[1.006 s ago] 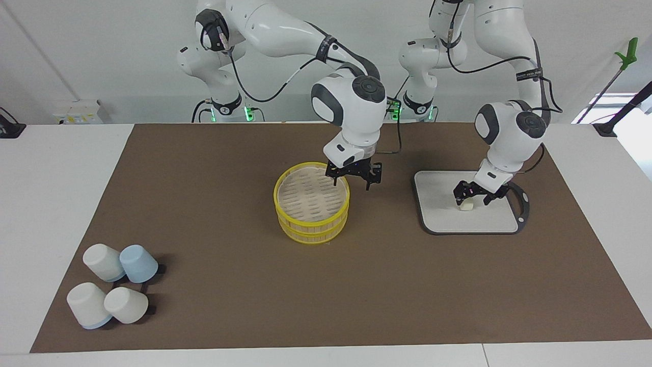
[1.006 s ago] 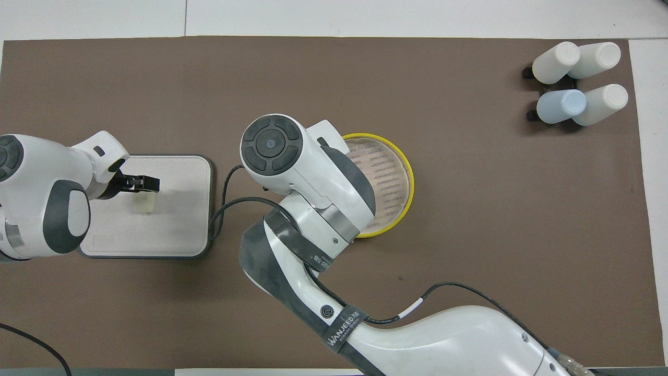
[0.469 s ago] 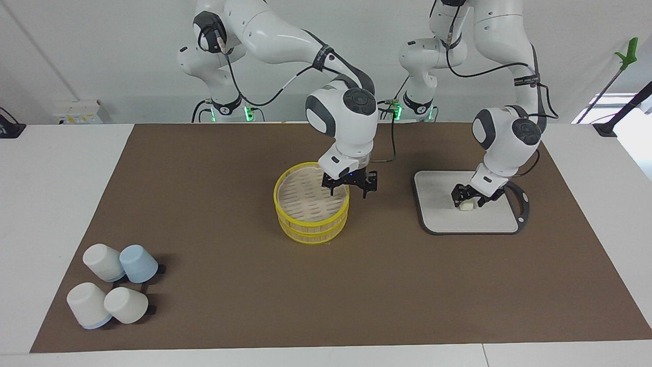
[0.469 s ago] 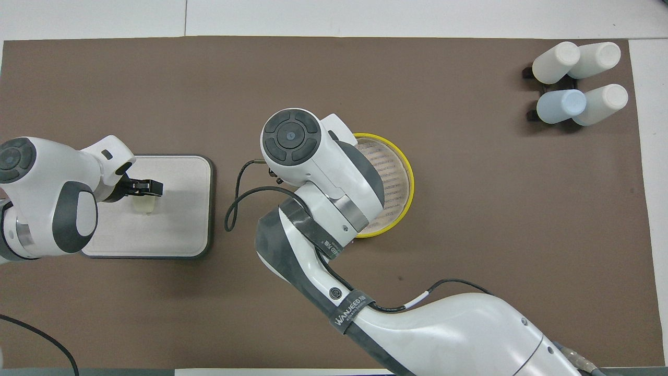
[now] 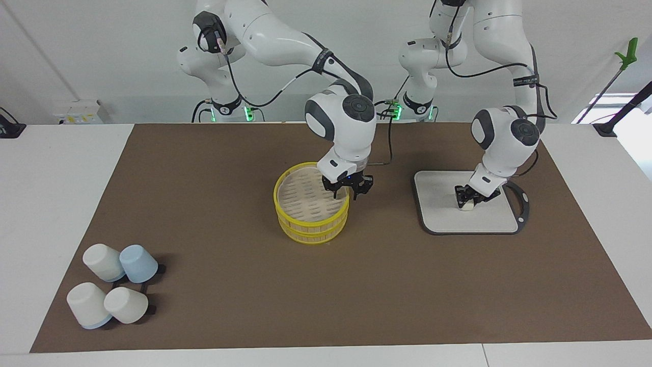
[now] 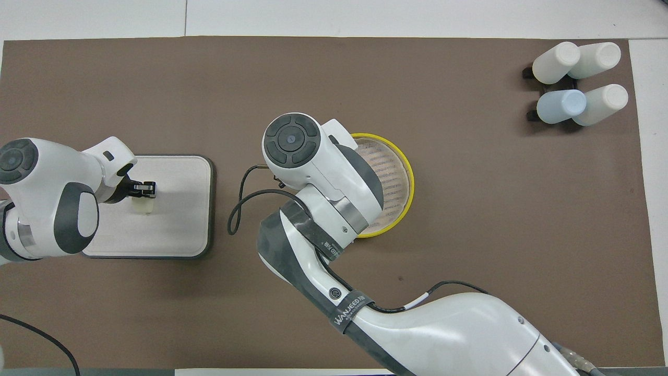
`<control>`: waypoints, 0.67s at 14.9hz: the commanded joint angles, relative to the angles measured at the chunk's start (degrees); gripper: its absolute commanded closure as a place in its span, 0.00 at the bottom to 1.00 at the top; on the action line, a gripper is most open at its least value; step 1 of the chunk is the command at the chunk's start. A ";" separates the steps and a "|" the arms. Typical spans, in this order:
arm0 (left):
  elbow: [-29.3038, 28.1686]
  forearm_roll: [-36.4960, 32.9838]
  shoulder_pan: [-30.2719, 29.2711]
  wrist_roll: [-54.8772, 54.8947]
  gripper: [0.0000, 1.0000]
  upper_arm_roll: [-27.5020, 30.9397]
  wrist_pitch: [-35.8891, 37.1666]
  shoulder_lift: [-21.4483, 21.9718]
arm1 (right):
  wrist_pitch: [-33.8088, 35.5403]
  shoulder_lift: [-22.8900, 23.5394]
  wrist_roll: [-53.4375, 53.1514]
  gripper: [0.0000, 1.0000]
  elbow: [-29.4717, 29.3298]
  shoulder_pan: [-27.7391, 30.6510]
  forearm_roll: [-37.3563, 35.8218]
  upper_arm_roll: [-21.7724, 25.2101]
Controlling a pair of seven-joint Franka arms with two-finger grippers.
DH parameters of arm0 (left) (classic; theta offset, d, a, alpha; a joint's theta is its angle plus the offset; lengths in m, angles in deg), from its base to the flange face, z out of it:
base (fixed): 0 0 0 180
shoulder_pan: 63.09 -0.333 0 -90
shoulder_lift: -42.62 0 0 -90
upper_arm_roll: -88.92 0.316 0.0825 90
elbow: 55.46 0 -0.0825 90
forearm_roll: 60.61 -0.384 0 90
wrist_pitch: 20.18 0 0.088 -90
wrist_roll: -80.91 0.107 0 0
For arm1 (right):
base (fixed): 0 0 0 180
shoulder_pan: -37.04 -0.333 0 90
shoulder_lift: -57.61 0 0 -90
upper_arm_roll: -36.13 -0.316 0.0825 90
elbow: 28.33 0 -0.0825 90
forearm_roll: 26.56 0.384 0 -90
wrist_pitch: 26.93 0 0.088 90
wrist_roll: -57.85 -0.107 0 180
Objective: Place bun in steamer
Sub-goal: 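Lift the lid toward the bottles while the left gripper lifts the bun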
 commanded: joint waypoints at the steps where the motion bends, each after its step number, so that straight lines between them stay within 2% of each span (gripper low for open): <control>1: 2.12 -1.09 0.31 -2.02 0.66 0.09 2.15 0.31 | 2.45 -1.51 1.42 1.00 0.27 0.58 1.07 -0.41; 4: 13.18 -1.09 2.15 -6.40 0.66 0.09 13.30 -2.06 | 5.52 -2.04 2.03 1.00 -1.83 1.81 0.98 -0.41; 6: 18.82 -1.00 3.55 -9.83 0.65 0.09 18.14 -3.55 | 9.99 -2.74 6.31 1.00 -5.42 5.22 2.12 -0.50; 10: 26.64 -0.39 8.90 -18.88 0.65 0.09 24.47 -5.48 | 12.82 -8.62 25.09 1.00 -5.89 14.79 3.36 0.12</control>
